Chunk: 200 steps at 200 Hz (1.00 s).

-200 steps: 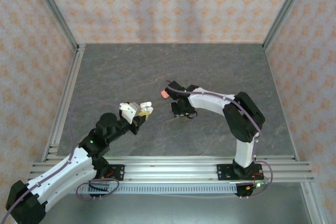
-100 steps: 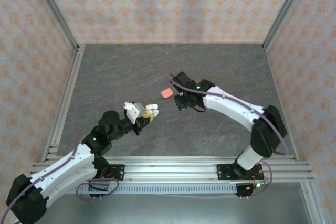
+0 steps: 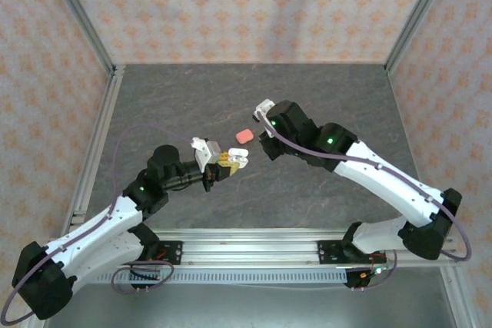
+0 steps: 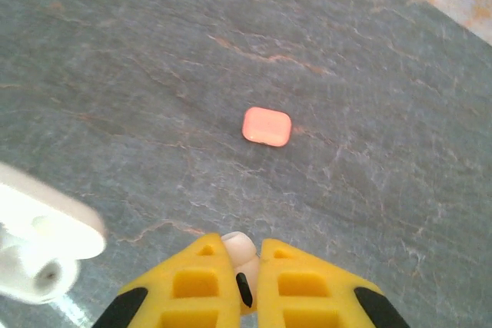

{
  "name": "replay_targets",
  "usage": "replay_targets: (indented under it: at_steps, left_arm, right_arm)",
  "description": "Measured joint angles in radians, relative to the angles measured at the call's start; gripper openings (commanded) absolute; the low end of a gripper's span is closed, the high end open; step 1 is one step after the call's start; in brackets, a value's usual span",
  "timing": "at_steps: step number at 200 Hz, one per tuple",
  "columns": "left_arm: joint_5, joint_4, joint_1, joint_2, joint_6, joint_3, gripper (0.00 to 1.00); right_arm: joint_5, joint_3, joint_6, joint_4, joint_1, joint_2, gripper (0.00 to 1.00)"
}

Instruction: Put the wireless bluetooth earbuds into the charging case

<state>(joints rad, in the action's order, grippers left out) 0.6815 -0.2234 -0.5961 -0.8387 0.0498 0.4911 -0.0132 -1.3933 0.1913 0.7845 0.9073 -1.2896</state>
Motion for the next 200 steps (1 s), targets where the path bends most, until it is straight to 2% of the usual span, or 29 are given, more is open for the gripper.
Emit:
replay_targets:
  at_steps: [59, 111, 200]
  left_arm:
    - [0.030, 0.018, 0.000, 0.005, -0.015, 0.022, 0.00]
    - [0.041, 0.034, 0.000, 0.034, -0.025, 0.036, 0.00]
    - [0.041, 0.033, 0.000, 0.040, -0.049, 0.039, 0.00]
  right_arm:
    - [0.075, -0.032, 0.086, 0.005, 0.080, 0.011, 0.08]
    - [0.118, -0.033, 0.134, 0.014, 0.085, 0.011, 0.07]
    - [0.117, -0.033, 0.163, 0.021, 0.119, 0.010, 0.07]
